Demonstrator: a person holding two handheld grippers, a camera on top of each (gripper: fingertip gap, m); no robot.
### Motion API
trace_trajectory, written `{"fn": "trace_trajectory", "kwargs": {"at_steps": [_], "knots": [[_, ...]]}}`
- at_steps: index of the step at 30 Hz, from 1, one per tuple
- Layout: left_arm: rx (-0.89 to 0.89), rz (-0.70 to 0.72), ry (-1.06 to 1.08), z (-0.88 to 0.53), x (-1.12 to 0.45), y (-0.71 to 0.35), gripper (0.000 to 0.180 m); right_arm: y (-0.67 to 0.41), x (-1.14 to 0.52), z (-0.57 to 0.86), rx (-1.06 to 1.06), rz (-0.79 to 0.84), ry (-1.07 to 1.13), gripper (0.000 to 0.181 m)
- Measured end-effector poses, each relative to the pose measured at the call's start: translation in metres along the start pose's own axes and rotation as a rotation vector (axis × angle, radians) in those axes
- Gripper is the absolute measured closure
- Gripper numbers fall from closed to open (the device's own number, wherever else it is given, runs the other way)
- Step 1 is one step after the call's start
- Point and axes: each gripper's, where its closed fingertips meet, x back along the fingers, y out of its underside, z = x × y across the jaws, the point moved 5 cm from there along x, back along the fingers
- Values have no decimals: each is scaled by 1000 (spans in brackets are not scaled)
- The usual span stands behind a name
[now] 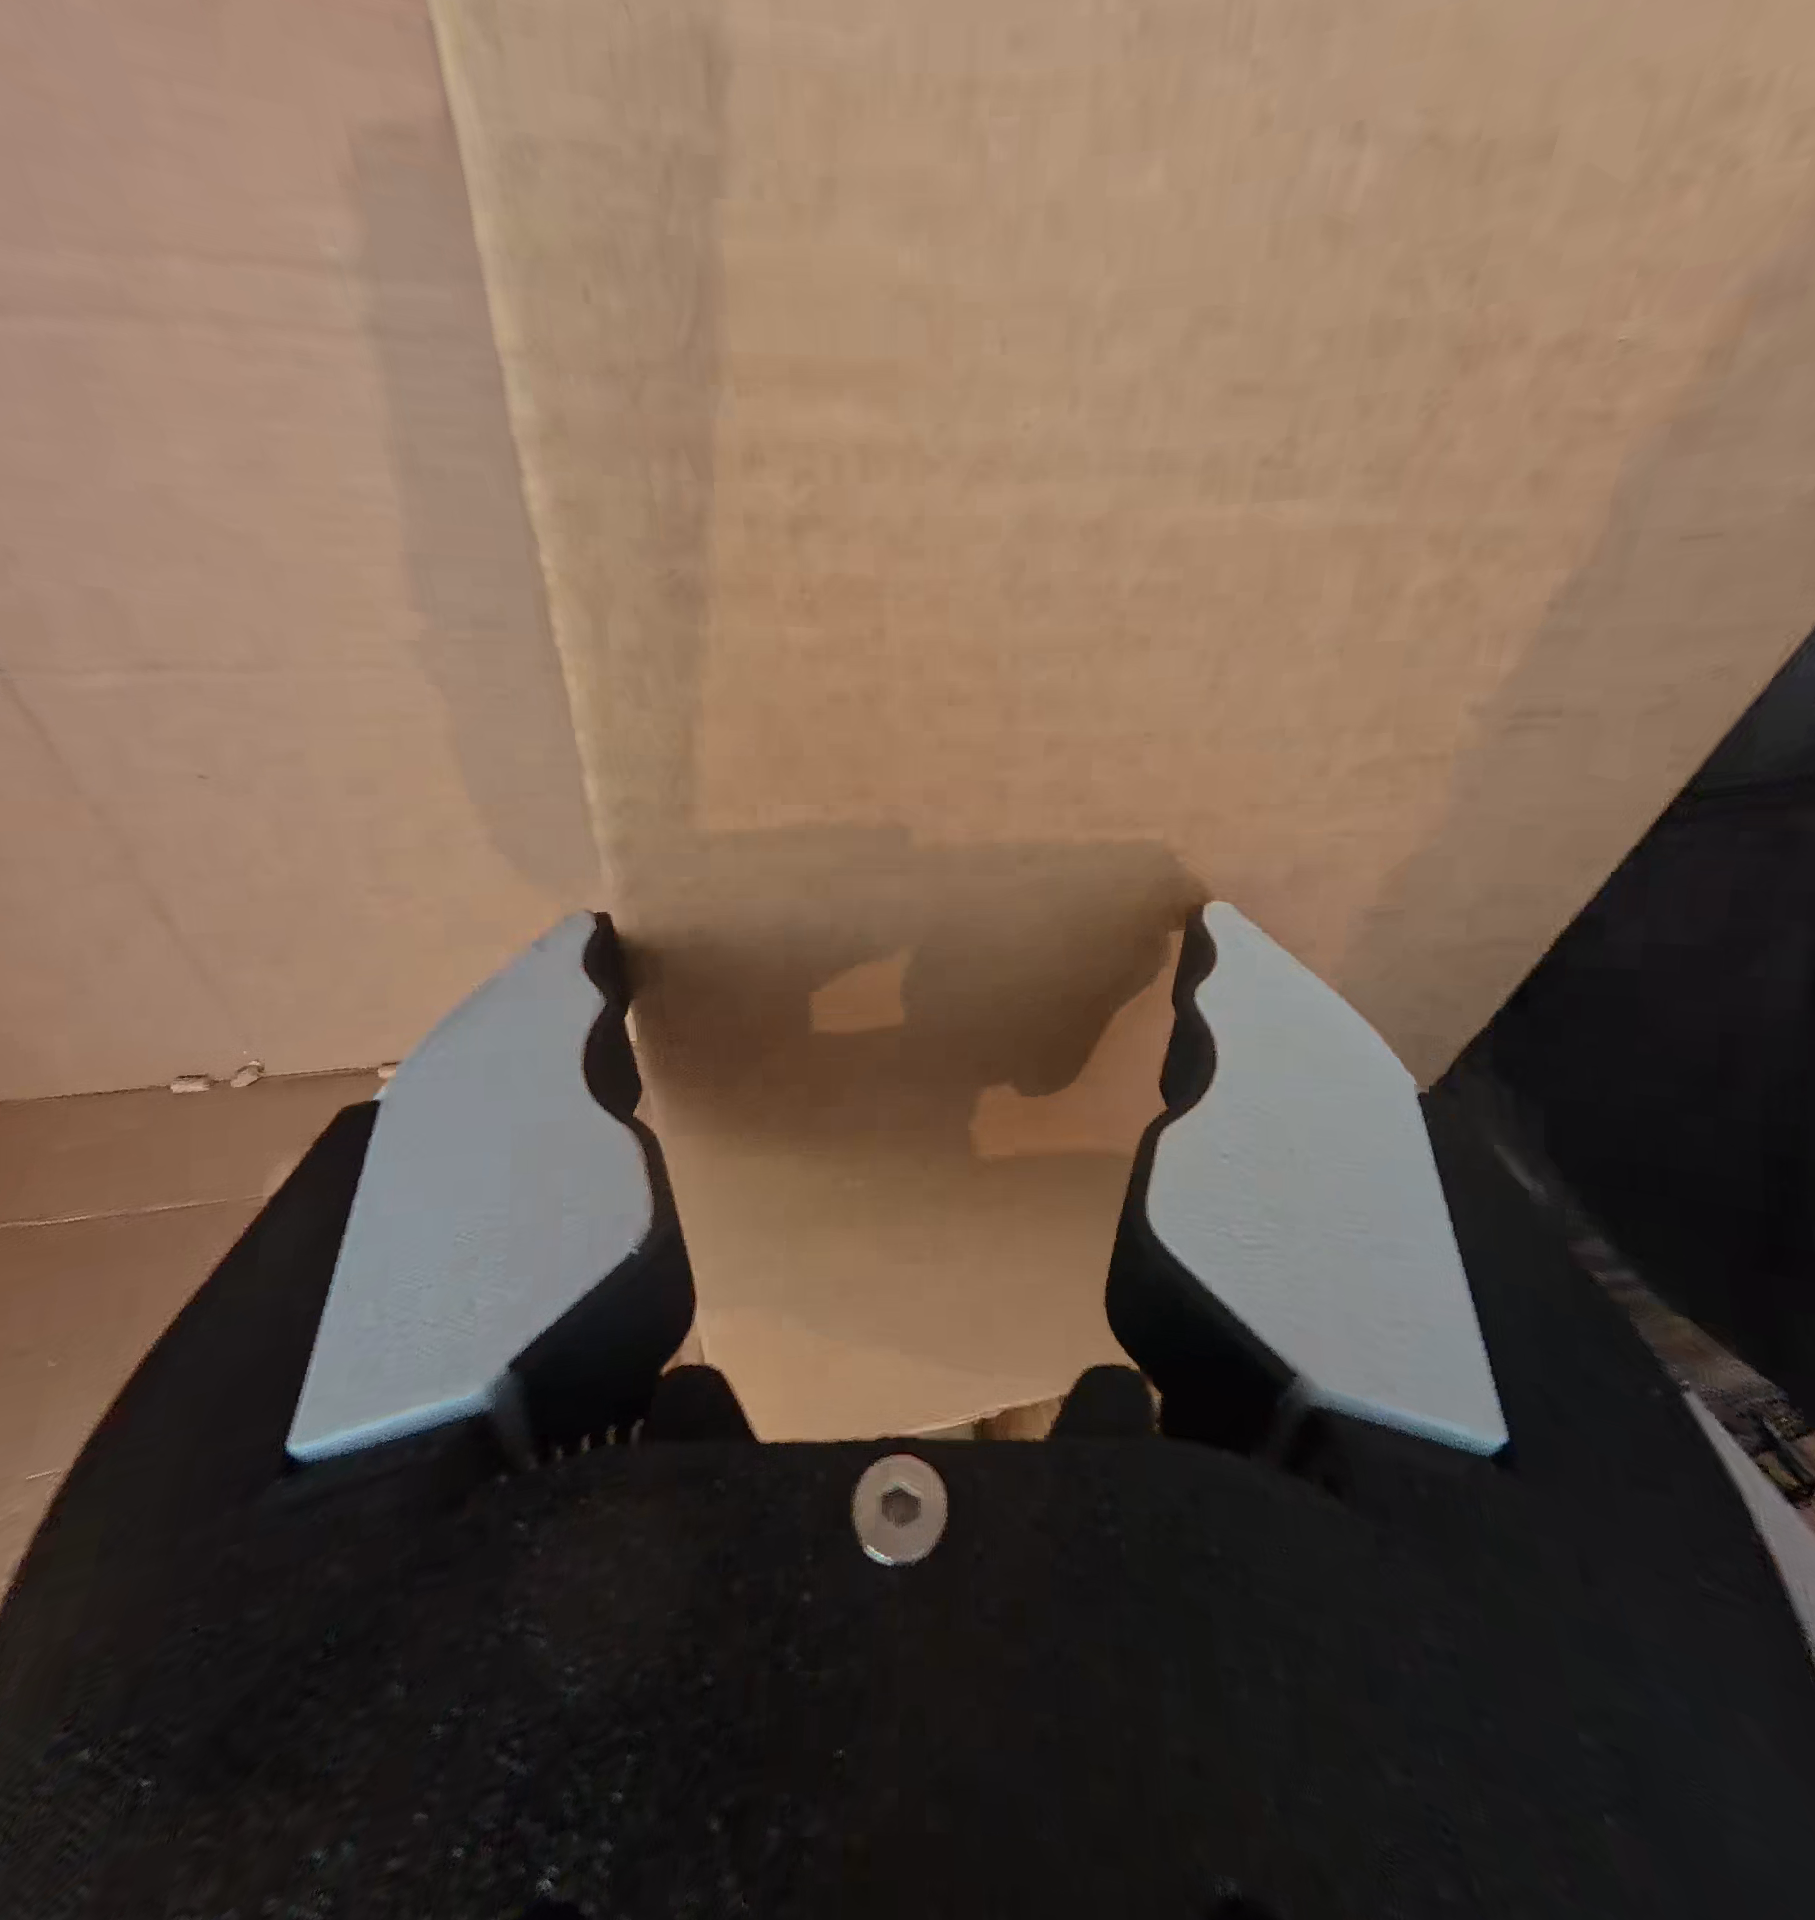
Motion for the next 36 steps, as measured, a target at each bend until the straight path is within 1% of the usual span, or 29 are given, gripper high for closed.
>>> {"fn": "trace_trajectory", "kwargs": {"at_steps": [2,4,5,9,13,16,18,19,21,22,24,25,26,27,28,29,30,31,33,34,35,36], "knots": [[-7,-29,-24,-3,-7,-1,86,-16,11,1,-6,50,4,157],[3,-29,-47,-11,-8,-1,104,-35,25,1,2,104,20,169],[12,-19,-45,-14,-7,0,111,-45,33,0,6,135,28,172],[10,26,-26,-24,-6,2,127,-87,58,-20,17,229,18,174],[-23,7,-15,-31,-5,8,134,-126,69,-59,20,309,-31,172],[-45,-22,-27,-39,-6,16,137,-145,68,-89,23,331,-62,167],[-51,-42,-44,-47,-6,25,138,-149,64,-107,14,312,-98,154],[-49,-55,-56,-53,-6,31,138,-149,65,-114,9,304,-117,143],[-38,-86,-85,-67,-6,43,138,-147,79,-123,1,309,-138,112],[-32,-100,-101,-75,-6,50,138,-143,92,-121,-2,319,-130,104],[-9,-122,-124,-92,-5,63,138,-126,127,-97,-40,363,-42,93],[2,-131,-130,-99,-4,69,138,-111,144,-73,-101,386,37,91],[10,-141,-133,-105,-4,74,138,-90,158,-44,-199,401,109,89],[12,-148,-132,-111,-4,78,137,-63,166,-13,-339,394,143,79],[12,-153,-127,-115,-3,81,138,-33,166,15,-518,372,122,63],[12,-157,-117,-119,-3,83,138,-6,160,38,-696,357,62,53],[16,-157,-103,-122,-3,84,138,16,149,55,-832,357,-3,49],[21,-157,-89,-125,-3,85,138,32,133,68,-916,353,-52,45],[36,-155,-60,-131,-4,87,138,45,95,83,-976,296,-160,45],[38,-155,-48,-134,-3,88,138,47,77,88,-982,259,-207,55],[36,-158,-43,-136,-3,89,137,46,64,93,-994,243,-250,74],[35,-163,-44,-138,-3,91,137,43,56,97,-1023,241,-274,102]]}}
